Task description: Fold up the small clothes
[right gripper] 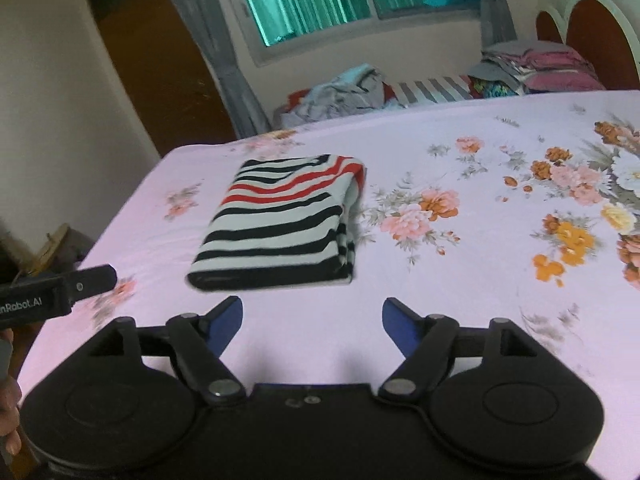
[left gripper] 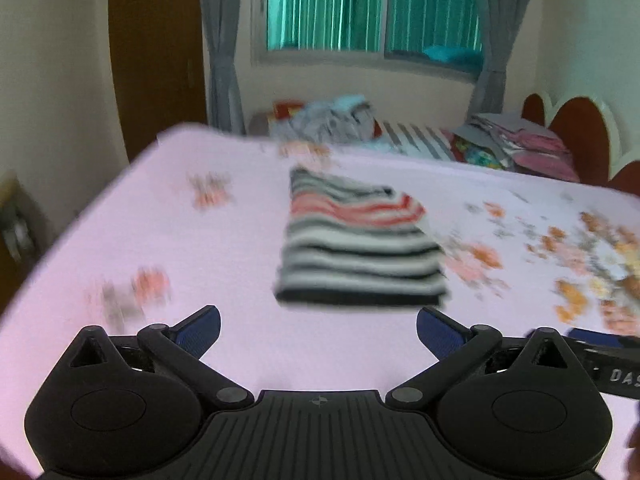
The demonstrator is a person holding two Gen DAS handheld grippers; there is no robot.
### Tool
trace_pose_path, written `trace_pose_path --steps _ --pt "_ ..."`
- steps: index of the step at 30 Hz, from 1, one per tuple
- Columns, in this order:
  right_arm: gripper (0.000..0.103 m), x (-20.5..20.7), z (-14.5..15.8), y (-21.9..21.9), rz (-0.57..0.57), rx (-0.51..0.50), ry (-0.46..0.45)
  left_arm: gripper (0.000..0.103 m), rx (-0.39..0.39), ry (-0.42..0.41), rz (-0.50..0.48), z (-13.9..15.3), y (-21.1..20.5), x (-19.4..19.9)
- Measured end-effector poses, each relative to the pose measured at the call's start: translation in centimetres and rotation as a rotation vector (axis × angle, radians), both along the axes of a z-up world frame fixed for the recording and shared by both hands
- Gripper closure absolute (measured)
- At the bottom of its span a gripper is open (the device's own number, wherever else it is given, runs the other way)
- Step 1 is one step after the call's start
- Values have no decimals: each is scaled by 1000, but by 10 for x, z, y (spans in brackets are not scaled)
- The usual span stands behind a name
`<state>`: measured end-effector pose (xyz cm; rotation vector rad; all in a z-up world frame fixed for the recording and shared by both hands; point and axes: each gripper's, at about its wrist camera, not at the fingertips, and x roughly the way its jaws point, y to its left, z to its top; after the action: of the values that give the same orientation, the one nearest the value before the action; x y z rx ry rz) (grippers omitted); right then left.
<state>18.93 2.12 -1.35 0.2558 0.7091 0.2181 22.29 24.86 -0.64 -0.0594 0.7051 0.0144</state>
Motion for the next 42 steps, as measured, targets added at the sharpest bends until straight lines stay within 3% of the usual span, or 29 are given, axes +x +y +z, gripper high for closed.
trace_pose_path --steps 3,5,8,12,19,23,29,42 --pt "23 -33 16 -1 28 -30 -26 0 -36 25 67 5 6 -27" --pt "14 -52 28 1 34 -55 -52 0 -47 12 106 8 11 -46" --pt "2 -80 48 3 21 -84 -110 0 -86 -24 120 15 18 -72" --pt "0 -108 71 9 -27 -149 -190 0 -197 -107 140 27 31 -100" --pt "0 -135 90 17 -45 -197 -262 0 -20 -108 175 43 19 -120" --pt "0 -142 93 18 -61 -228 -278 0 -31 -99 154 50 13 -128" --pt "0 -149 95 17 -60 -209 -291 0 16 -101 116 61 0 -140" --pt "0 -154 94 17 -72 -202 -295 0 18 -113 109 69 -2 -152"
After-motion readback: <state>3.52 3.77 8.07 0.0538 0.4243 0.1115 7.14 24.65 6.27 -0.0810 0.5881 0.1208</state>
